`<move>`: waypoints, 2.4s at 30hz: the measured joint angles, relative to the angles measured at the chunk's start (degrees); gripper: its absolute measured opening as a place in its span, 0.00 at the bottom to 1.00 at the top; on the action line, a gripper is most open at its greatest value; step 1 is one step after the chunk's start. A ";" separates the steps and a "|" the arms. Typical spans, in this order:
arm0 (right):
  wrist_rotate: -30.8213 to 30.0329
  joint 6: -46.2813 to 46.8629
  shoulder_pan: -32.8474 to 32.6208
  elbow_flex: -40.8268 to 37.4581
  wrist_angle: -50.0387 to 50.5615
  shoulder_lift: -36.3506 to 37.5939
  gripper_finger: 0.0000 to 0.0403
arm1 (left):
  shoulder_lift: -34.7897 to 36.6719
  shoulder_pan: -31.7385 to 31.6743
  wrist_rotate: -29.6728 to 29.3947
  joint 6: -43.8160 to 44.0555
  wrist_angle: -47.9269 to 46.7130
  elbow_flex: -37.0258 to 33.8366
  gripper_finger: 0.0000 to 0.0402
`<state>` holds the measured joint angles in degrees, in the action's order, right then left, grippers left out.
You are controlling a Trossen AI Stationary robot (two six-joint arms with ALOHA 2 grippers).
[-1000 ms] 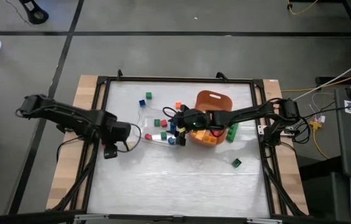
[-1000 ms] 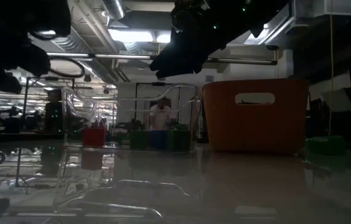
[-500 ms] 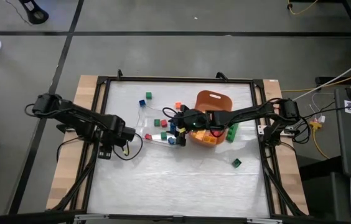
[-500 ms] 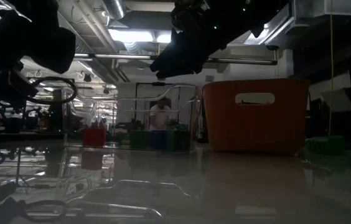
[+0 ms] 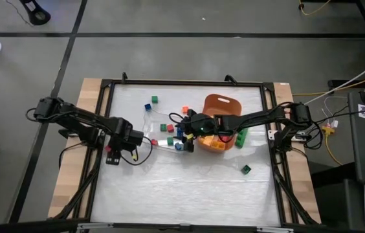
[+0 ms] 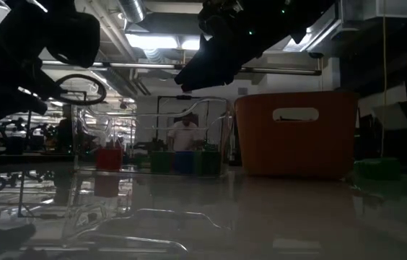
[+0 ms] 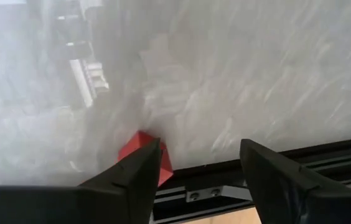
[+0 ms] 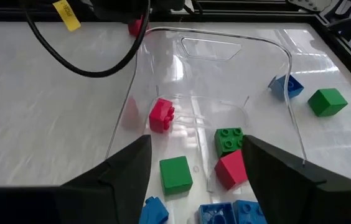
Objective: Sort blocks by size
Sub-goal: Put the small red block into the transparent bin
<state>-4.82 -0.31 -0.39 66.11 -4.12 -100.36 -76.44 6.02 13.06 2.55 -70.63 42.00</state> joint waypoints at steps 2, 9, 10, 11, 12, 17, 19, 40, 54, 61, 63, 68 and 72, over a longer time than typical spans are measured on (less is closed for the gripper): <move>0.94 0.01 -0.01 0.00 0.04 0.00 0.62 | 0.00 0.00 -1.13 0.12 -0.04 0.00 0.52; 8.54 -0.01 -0.01 0.00 0.36 0.00 0.62 | 0.00 -0.02 -10.76 5.18 -2.79 0.00 0.52; 9.76 -0.01 -0.01 0.00 0.83 0.00 0.62 | 0.00 -0.02 -11.55 7.31 -4.10 0.00 0.52; 10.75 -0.01 -0.01 0.00 1.37 0.00 0.62 | 0.00 -0.02 -11.65 9.64 -4.28 -0.02 0.52; 11.50 -0.03 -0.03 0.00 2.01 0.00 0.62 | 0.00 -0.02 -11.55 12.88 -3.64 -0.04 0.52; 12.00 -1.07 -0.06 0.00 6.26 -0.01 0.62 | 0.00 -0.08 -9.30 29.47 -1.37 -0.11 0.52; 12.00 -2.22 -0.04 -0.02 7.57 -0.04 0.62 | 0.00 -0.09 -9.27 33.27 -0.98 -0.11 0.52; 11.85 -6.22 -4.85 -0.22 11.67 -0.04 0.62 | -2.63 -0.07 -9.64 45.08 -0.81 -0.44 0.51; 1.27 -9.34 -8.59 -0.22 11.31 -0.02 0.62 | -4.79 -0.13 -7.10 27.99 -1.07 -0.44 0.51; 0.53 -10.70 -8.65 -0.22 8.59 -0.02 0.62 | -4.79 -0.13 -6.57 15.10 -4.11 0.93 0.51; 0.55 -10.72 -8.62 -0.22 7.52 -0.02 0.62 | -4.79 -0.13 -6.64 10.71 -5.39 1.35 0.51; 0.77 -10.72 -8.63 -0.20 7.17 -0.02 0.62 | -4.79 0.28 -10.60 3.47 -6.98 1.23 0.51; 0.79 -10.71 -8.65 -0.21 7.19 -0.02 0.62 | -4.80 0.57 -12.95 4.39 -6.97 0.85 0.51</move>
<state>-4.03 -11.01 -9.04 65.90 3.07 -100.38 -81.25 6.59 0.11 6.94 -77.60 42.85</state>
